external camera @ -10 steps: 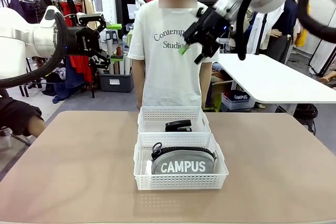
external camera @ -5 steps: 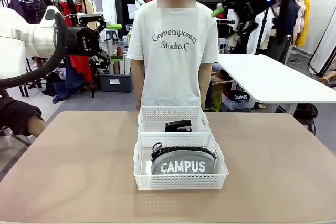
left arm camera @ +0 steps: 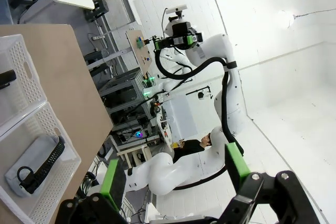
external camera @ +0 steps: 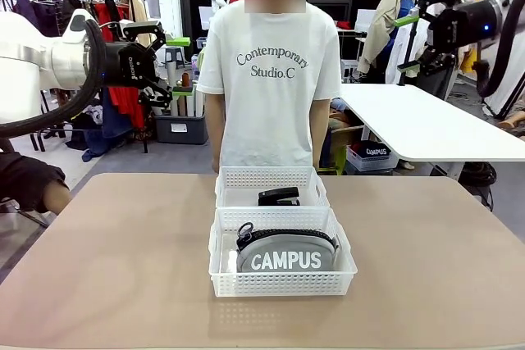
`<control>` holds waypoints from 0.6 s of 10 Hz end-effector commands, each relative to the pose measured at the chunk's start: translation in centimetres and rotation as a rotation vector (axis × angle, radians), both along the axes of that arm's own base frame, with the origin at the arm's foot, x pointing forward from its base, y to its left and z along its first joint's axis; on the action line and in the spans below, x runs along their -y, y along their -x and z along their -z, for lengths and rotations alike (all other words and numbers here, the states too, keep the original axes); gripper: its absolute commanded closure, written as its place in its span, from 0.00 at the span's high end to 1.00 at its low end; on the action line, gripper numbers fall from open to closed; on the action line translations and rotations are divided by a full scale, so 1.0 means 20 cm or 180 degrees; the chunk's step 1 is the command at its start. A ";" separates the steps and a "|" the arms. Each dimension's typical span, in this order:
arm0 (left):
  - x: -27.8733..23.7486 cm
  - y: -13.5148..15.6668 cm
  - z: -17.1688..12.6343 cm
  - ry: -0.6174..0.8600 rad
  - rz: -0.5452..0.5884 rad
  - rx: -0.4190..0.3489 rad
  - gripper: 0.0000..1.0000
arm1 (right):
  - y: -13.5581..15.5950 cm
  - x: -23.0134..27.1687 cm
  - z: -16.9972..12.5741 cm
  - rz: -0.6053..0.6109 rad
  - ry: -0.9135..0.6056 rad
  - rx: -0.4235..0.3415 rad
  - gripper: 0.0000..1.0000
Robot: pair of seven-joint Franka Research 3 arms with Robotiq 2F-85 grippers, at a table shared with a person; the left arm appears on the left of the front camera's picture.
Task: Distribute items into two baskets.
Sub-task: Place the picked Stapler into the Organizing basket as instructed by the person.
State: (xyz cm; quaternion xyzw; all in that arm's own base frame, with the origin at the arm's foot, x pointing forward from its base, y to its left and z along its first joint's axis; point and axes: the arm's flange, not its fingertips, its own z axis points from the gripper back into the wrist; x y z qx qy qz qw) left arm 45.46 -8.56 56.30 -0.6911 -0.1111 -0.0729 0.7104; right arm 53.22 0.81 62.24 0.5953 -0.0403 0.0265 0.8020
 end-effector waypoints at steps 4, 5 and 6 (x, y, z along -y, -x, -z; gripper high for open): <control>0.00 0.01 -0.01 0.0046 0.0004 -0.0013 1.00 | 0.15 0.03 0.27 0.0148 -0.0497 0.0090 1.00; 0.00 0.01 -0.01 0.0046 0.0004 -0.0013 1.00 | 0.15 0.05 0.29 0.0170 -0.0633 0.0128 1.00; 0.00 0.01 -0.01 0.0046 0.0004 -0.0013 1.00 | 0.15 0.08 0.29 0.0250 -0.0653 0.0188 1.00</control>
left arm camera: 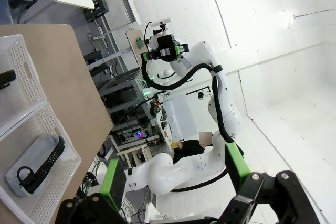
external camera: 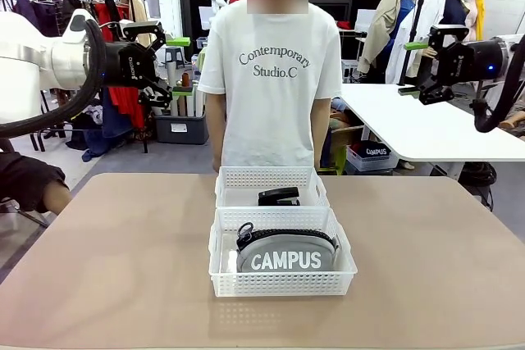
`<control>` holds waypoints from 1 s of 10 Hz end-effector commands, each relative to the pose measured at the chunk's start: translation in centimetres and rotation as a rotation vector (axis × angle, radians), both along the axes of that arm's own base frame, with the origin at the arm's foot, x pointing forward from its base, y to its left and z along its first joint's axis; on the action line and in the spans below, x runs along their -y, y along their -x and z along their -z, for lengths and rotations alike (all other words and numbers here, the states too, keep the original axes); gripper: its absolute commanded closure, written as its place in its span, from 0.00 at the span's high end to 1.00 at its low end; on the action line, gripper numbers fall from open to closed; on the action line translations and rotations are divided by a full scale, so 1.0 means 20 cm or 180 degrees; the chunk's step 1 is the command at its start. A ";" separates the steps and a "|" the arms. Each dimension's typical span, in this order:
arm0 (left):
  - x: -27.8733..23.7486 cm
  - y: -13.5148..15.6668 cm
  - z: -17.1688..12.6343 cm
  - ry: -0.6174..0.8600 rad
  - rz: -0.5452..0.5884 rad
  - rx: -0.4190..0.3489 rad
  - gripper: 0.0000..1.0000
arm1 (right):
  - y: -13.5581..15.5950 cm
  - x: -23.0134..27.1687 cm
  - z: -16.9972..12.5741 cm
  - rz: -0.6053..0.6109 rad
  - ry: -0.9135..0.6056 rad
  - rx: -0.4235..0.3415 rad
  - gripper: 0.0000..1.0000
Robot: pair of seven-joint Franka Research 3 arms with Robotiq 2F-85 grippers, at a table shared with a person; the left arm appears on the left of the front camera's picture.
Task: Distribute items into two baskets.
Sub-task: Place the picked Stapler into the Organizing basket as instructed by the person.
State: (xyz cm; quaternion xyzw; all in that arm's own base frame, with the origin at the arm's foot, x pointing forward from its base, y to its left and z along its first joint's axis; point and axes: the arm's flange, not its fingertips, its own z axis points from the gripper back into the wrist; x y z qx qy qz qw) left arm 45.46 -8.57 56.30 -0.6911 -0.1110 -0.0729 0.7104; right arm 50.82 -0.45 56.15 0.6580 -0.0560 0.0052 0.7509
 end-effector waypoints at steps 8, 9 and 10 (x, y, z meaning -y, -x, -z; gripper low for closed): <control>0.00 0.01 -0.01 0.0046 0.0004 -0.0013 1.00 | -0.01 0.07 -0.02 0.0216 -0.0088 0.0092 1.00; 0.00 0.01 -0.01 0.0046 0.0004 -0.0013 1.00 | -0.01 0.07 -0.02 0.0216 -0.0088 0.0092 1.00; 0.00 0.01 -0.01 0.0046 0.0004 -0.0013 1.00 | -0.01 0.07 -0.02 0.0216 -0.0088 0.0092 1.00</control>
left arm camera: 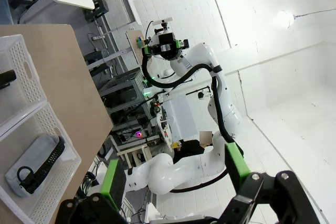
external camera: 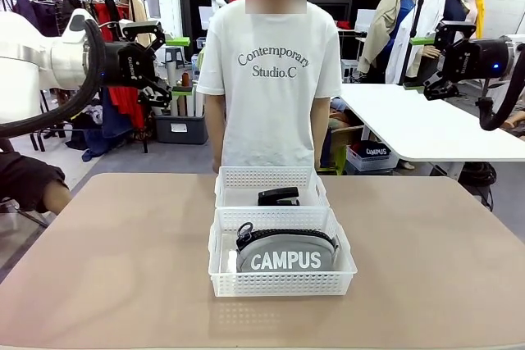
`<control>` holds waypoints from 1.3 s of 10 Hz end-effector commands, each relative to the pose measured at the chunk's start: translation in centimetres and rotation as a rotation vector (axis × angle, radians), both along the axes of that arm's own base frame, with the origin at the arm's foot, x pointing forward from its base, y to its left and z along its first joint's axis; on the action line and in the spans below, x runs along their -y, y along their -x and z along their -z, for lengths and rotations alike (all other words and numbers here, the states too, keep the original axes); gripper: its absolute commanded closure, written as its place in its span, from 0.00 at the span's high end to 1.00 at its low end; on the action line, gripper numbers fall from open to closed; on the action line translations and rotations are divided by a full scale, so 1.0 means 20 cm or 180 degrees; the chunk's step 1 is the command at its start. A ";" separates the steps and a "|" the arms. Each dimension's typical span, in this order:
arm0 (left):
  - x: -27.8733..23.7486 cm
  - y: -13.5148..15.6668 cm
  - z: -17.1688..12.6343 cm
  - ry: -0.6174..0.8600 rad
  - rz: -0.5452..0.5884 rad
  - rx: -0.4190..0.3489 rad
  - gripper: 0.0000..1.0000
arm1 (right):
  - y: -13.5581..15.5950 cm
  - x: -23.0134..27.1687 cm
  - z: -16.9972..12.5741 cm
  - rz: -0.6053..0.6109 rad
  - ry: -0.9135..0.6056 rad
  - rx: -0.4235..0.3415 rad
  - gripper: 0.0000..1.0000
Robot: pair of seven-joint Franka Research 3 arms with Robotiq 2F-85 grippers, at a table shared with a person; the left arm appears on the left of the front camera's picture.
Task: Distribute items into two baskets.
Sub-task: Place the picked Stapler into the Organizing basket as instructed by the person.
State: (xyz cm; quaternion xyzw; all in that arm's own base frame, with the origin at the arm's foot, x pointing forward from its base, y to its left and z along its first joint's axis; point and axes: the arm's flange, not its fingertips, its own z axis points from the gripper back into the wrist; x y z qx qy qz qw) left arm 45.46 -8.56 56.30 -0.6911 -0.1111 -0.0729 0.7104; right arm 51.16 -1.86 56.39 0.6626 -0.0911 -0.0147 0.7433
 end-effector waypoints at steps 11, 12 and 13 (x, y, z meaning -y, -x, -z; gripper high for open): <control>0.00 0.01 -0.01 0.0046 0.0004 -0.0013 1.00 | 0.01 0.00 -0.01 -0.0025 -0.0026 0.0006 1.00; 0.00 0.01 -0.01 0.0046 0.0004 -0.0013 1.00 | 0.01 0.00 -0.01 -0.0025 -0.0026 0.0006 1.00; 0.00 0.01 -0.01 0.0046 0.0004 -0.0013 1.00 | 0.01 0.00 -0.01 -0.0025 -0.0026 0.0006 1.00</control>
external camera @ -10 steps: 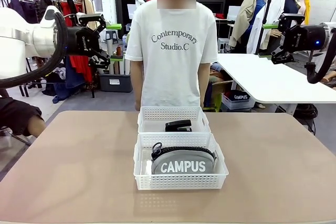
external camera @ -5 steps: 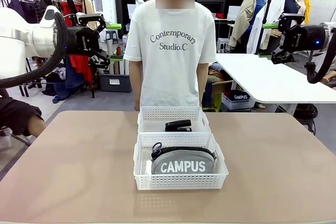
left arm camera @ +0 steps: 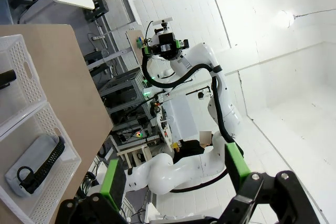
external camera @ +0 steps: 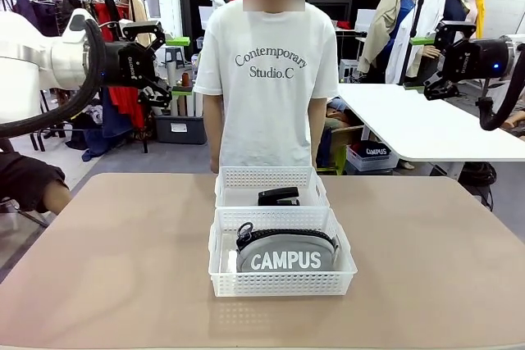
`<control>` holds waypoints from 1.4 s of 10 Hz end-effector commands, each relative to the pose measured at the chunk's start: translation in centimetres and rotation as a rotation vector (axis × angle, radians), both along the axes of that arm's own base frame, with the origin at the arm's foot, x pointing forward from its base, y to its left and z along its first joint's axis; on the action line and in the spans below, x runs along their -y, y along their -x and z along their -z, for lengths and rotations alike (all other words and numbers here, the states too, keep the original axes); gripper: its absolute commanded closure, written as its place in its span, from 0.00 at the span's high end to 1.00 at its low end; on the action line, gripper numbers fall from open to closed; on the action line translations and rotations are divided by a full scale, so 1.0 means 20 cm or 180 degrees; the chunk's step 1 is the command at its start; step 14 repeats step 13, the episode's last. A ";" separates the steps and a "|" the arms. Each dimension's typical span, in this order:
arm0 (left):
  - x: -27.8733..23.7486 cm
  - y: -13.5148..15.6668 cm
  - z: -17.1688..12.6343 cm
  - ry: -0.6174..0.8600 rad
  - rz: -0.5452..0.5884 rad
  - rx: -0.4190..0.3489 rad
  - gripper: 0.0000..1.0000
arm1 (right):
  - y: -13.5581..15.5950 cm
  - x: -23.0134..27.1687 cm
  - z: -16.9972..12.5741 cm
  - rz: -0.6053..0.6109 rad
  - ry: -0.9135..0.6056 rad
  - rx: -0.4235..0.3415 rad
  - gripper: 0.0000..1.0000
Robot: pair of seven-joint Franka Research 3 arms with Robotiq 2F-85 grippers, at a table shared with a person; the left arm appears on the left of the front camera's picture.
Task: Distribute items into two baskets.
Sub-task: Place the picked Stapler into the Organizing basket as instructed by the person.
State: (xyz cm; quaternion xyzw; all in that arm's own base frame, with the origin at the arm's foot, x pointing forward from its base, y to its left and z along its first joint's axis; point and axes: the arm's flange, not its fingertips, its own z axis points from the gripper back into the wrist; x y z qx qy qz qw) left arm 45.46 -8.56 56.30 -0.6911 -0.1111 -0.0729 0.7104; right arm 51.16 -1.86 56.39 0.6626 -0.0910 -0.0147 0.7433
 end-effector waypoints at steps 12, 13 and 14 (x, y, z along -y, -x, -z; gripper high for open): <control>0.00 0.01 -0.01 0.0046 0.0004 -0.0013 1.00 | 0.01 0.00 -0.01 -0.0024 -0.0026 0.0006 1.00; 0.00 0.01 -0.01 0.0046 0.0004 -0.0013 1.00 | 0.01 0.00 -0.01 -0.0024 -0.0026 0.0006 1.00; 0.00 0.01 -0.01 0.0046 0.0004 -0.0013 1.00 | 0.01 0.00 -0.01 -0.0024 -0.0026 0.0006 1.00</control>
